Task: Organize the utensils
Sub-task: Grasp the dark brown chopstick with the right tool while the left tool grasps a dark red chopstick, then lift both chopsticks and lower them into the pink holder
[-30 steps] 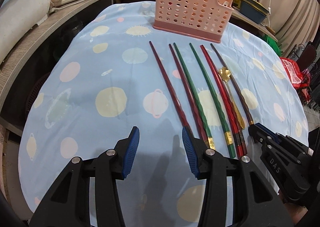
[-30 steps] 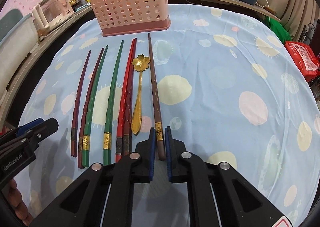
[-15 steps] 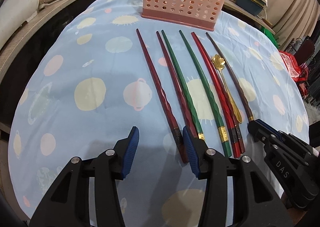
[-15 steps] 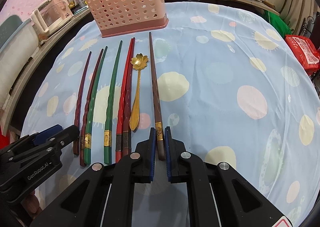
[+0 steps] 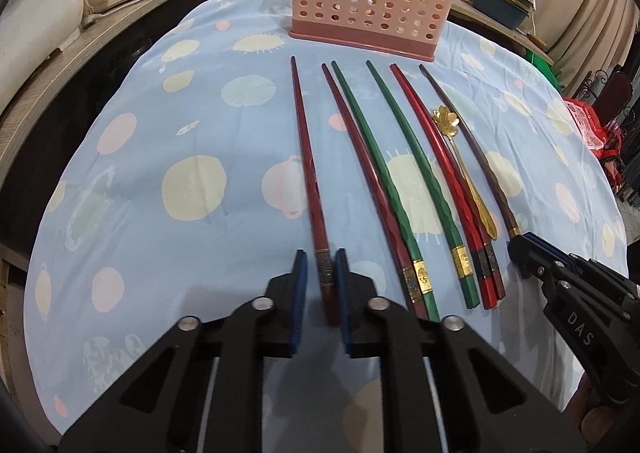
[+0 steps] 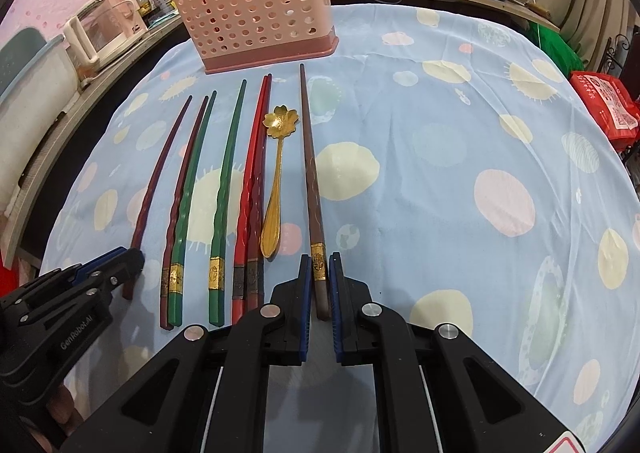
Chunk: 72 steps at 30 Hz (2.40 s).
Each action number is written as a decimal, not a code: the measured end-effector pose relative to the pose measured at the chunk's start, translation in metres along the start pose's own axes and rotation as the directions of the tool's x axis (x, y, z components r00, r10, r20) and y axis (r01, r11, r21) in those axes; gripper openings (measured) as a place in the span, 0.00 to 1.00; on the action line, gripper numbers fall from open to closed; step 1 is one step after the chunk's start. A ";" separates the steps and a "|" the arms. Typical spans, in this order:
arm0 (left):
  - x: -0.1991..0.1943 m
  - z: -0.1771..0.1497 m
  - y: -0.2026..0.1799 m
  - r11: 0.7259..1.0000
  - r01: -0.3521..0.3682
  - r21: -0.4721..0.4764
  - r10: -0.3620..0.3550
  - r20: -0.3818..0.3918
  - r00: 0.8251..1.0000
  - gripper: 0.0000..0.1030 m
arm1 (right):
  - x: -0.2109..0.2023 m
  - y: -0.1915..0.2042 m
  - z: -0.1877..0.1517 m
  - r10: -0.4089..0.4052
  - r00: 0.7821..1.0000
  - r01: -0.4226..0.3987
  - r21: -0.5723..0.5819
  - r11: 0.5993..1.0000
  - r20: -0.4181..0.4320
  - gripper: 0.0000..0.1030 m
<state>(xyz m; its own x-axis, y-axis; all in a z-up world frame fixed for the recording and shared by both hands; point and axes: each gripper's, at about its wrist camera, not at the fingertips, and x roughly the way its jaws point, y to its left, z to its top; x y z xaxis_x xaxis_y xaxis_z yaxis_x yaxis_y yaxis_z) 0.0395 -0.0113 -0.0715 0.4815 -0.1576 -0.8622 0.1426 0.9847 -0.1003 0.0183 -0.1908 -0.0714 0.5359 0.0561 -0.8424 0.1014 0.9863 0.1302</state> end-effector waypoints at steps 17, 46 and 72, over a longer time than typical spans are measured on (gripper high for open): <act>-0.031 0.004 0.017 1.000 0.014 -0.025 -0.013 0.032 0.999 0.07 | -0.031 0.000 0.000 0.021 0.998 -0.022 0.015 1.000 0.056 0.07; -0.129 0.068 0.024 0.999 0.047 -0.009 -0.043 0.290 0.956 0.07 | -0.119 0.001 0.063 0.087 0.950 -0.097 0.020 0.995 0.299 0.07; -0.171 0.139 0.013 0.997 0.062 0.043 -0.074 0.415 0.907 0.07 | -0.151 0.004 0.132 0.114 0.906 -0.119 -0.013 0.993 0.407 0.07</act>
<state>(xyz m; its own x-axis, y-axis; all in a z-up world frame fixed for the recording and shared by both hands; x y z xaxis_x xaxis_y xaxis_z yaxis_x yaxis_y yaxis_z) 0.0786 0.0180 0.1437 0.7847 -0.2467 -0.5686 0.2090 0.9690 -0.1320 0.0480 -0.2162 0.1253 0.8382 0.1000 -0.5361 0.0261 0.9745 0.2227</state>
